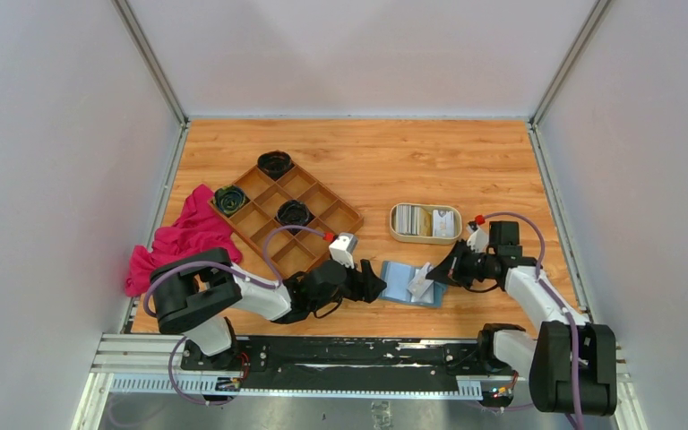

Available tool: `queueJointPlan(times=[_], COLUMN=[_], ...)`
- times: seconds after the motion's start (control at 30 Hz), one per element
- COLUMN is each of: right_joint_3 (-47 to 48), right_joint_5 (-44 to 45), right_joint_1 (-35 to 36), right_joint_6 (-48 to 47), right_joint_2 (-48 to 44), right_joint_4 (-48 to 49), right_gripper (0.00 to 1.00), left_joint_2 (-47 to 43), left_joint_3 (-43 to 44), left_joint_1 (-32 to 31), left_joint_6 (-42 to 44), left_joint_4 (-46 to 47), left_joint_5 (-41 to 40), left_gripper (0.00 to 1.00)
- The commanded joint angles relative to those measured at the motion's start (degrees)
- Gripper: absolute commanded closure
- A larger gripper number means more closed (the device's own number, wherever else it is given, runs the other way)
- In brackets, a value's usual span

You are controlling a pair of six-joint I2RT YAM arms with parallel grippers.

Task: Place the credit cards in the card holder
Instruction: Insert the credit card into the card holder.

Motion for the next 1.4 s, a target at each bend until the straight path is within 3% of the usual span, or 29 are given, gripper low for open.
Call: queueJointPlan(times=[0.0, 0.4, 0.63, 0.9, 1.2, 1.37], right_joint_3=[-0.9, -1.0, -0.9, 1.8, 8.6, 6.7], right_joint_5=[0.6, -0.1, -2.7, -5.4, -8.1, -7.7], right_joint_1=[1.2, 5.3, 8.1, 9.1, 9.7, 9.7], right_joint_6=[0.5, -0.4, 0.2, -4.2, -4.7, -6.2], right_joint_2=[1.2, 6.1, 10.3, 13.8, 22.6, 19.6], right_joint_4=[0.9, 1.3, 11.6, 15.1, 10.1, 7.1], right_gripper=[1.00, 1.00, 1.00, 1.00, 1.00, 1.00], left_joint_2=[0.4, -1.4, -4.3, -7.5, -9.3, -9.7], left_joint_3=[0.2, -0.6, -2.7, -4.2, -5.2, -5.4], left_joint_1=[-0.5, -0.5, -0.4, 0.4, 1.6, 1.6], left_joint_6=[-0.6, -0.8, -0.6, 0.4, 0.1, 0.0], left_joint_4=[0.5, 0.4, 0.4, 0.3, 0.3, 0.3], left_joint_5=[-1.1, -1.4, -3.3, -4.0, -3.2, -2.8], left_gripper=[0.28, 0.28, 0.28, 0.29, 0.29, 0.29])
